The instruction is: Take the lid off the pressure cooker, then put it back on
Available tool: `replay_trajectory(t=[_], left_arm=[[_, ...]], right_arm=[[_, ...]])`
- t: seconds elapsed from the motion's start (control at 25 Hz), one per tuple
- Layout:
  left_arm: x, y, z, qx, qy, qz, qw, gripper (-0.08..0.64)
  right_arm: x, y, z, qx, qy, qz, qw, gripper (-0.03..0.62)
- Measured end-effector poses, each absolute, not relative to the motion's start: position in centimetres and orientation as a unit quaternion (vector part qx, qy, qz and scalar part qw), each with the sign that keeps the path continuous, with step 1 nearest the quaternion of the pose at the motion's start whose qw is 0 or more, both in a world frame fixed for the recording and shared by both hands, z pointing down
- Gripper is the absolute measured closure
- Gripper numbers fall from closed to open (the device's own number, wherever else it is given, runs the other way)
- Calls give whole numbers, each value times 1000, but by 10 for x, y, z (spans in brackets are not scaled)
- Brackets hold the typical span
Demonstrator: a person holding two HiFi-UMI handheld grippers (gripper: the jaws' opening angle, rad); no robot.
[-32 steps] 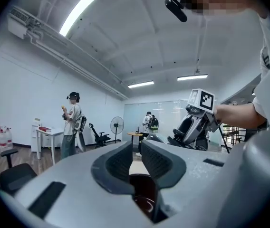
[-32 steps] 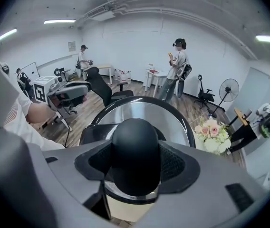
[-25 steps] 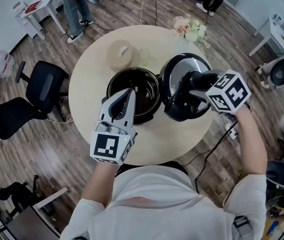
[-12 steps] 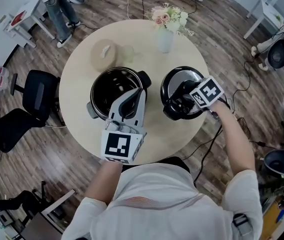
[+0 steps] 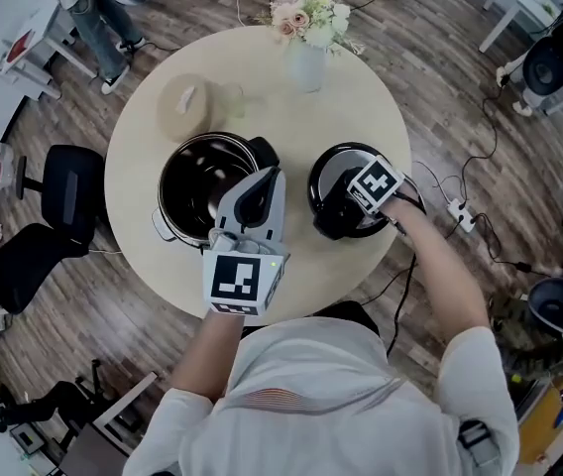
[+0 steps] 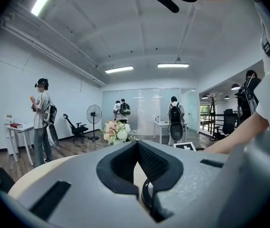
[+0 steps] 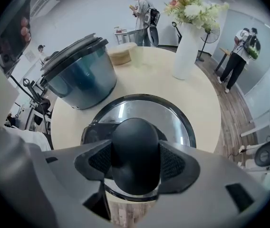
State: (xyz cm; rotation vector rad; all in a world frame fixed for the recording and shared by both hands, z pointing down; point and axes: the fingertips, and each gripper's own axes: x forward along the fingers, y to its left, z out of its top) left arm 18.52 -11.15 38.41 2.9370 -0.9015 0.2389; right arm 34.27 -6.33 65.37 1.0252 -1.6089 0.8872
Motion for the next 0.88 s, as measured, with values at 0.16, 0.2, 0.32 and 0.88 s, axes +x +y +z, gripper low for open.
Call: replay_trajectory(t=[0.16,0.2,0.32,0.88], left_arm=[[196,-115,392,953,-290,82,38,555],[197,-115,393,953,-290,82,39,555],[199,-116,395,953,-289,84,41,555],[193,-117,397,952,-290,83,51,555]], right_arm=[[346,-62,672,420,-661,371,499,308],[347,-61,675,418,-660,371,502,308],[347,-56,684,411,-657,372,510,308],[338,-49,695,406,-658,356,525,307]])
